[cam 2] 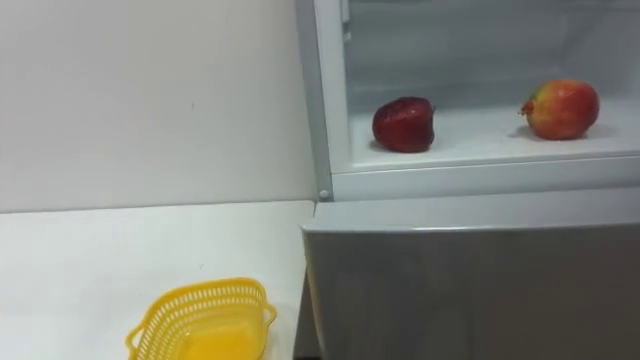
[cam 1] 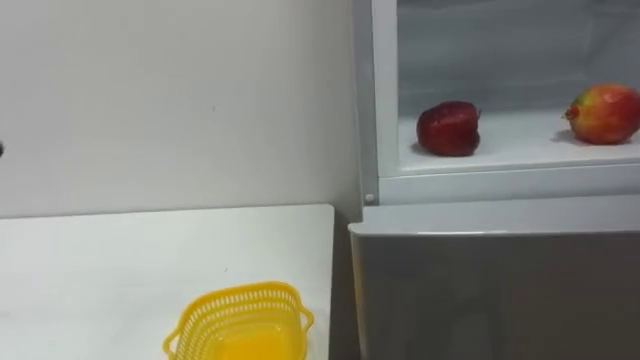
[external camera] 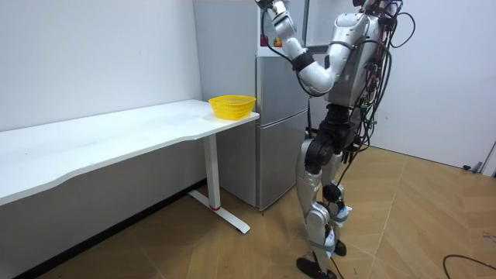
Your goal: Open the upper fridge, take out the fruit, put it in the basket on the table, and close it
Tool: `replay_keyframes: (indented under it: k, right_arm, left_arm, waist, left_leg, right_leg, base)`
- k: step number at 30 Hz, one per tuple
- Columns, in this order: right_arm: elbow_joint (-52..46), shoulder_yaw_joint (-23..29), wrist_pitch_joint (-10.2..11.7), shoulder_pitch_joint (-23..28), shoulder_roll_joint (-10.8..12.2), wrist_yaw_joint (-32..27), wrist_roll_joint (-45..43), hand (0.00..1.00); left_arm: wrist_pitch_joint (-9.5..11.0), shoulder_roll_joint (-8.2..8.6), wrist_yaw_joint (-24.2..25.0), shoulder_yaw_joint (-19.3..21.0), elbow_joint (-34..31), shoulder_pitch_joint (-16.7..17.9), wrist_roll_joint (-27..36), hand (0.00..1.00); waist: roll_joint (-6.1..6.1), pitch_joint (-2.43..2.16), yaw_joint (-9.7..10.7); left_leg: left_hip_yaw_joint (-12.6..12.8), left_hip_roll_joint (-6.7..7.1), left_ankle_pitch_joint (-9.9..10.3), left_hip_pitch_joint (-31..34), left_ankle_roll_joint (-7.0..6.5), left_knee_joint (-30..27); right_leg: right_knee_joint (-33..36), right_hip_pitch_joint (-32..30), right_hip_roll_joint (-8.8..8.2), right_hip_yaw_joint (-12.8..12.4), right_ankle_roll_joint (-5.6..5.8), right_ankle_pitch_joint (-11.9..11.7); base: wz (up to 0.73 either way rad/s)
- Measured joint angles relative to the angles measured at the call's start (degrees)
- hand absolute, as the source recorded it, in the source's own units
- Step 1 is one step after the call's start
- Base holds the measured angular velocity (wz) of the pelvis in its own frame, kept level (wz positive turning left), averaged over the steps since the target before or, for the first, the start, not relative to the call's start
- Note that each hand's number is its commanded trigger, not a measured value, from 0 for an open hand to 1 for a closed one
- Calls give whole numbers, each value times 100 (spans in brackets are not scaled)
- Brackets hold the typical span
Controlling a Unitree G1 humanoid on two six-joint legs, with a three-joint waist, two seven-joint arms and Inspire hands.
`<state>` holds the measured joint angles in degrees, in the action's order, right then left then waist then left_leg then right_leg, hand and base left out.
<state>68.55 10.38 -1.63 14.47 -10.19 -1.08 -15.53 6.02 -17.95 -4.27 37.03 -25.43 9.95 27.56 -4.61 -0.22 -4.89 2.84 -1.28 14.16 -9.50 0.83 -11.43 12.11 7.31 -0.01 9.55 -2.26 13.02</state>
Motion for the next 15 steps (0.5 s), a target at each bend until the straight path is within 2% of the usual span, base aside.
replay_keyframes:
  k: [2, 3, 5, 6, 8, 9, 11, 12, 14, 15]
  right_arm:
    - [-2, 0, -80, -9, 3, 7, -13, 0]
    - [-1, -3, -98, -14, -5, 6, -10, 0]
    - [3, -7, -101, 32, -21, 22, -9, 0]
    - [4, -5, -104, 38, -23, 24, -9, 0]
    - [-5, -12, -101, 21, -25, 31, -14, 0]
    - [-4, -11, -105, 23, -27, 35, -27, 0]
    - [-1, -16, -106, 15, -27, 50, -41, 0]
    - [2, -16, -103, 13, -23, 53, -40, 0]
    - [2, -6, -95, -20, -41, 56, -45, 0]
    - [-9, -8, -94, -28, -83, 58, -58, 0]
  left_arm:
    - [-106, 99, -125, -3, 495, 267, -6, 0]
    - [-108, 133, -159, -4, 702, 366, -7, 0]
    - [-147, 317, -276, -127, 1631, 666, 123, 0]
    - [-152, 350, -307, -183, 1891, 744, 172, 0]
    - [-212, 442, -409, -422, 3035, 1028, 273, 0]
    - [-219, 448, -404, -517, 3376, 1041, 267, 0]
    - [-392, 532, -401, -862, 4387, 1114, 280, 0]
    - [-413, 549, -400, -948, 4566, 1137, 280, 0]
    - [-420, 566, -379, -1270, 5212, 1231, 211, 0]
    - [-419, 583, -349, -1425, 5611, 1222, 131, 0]
  waist:
    - [-9, 13, -3]
    - [13, 4, -2]
    - [14, 9, 1]
    - [36, 7, -5]
    - [55, 15, -11]
    - [66, 16, -15]
    - [139, 18, 2]
    - [152, 6, 4]
    - [246, 31, -3]
    - [252, 33, -1]
  left_leg:
    - [-40, 0, 0, 38, 0, 0]
    - [-44, 1, 0, 54, -1, -1]
    - [-54, 13, 0, 49, -1, -20]
    - [-52, 15, 0, 29, -1, -15]
    - [-50, 12, 0, 31, -1, -2]
    - [-50, 12, 0, 36, -1, -2]
    - [-66, 12, 0, 99, 0, -9]
    - [-78, 12, 0, 102, 0, -14]
    - [-82, 7, 2, 96, 0, -27]
    - [-77, 10, 3, 99, -1, -25]
  right_leg:
    - [-3, 5, -2, 23, -1, 7]
    - [2, 4, -7, 36, -3, 12]
    - [39, -12, -21, 57, -2, 54]
    - [66, -18, -22, 41, -4, 62]
    - [71, -32, -13, 24, -12, 74]
    - [63, -31, -16, 38, -12, 74]
    - [46, -47, -18, 66, -12, 76]
    - [41, -47, -19, 77, -12, 76]
    - [28, -38, -14, 75, -15, 74]
    - [23, -38, -21, 85, -14, 73]
  base:
    - [14]
    - [11]
    - [6]
    - [-5]
    - [-6]
    - [4]
    - [8]
    - [8]
    - [0]
    - [0]
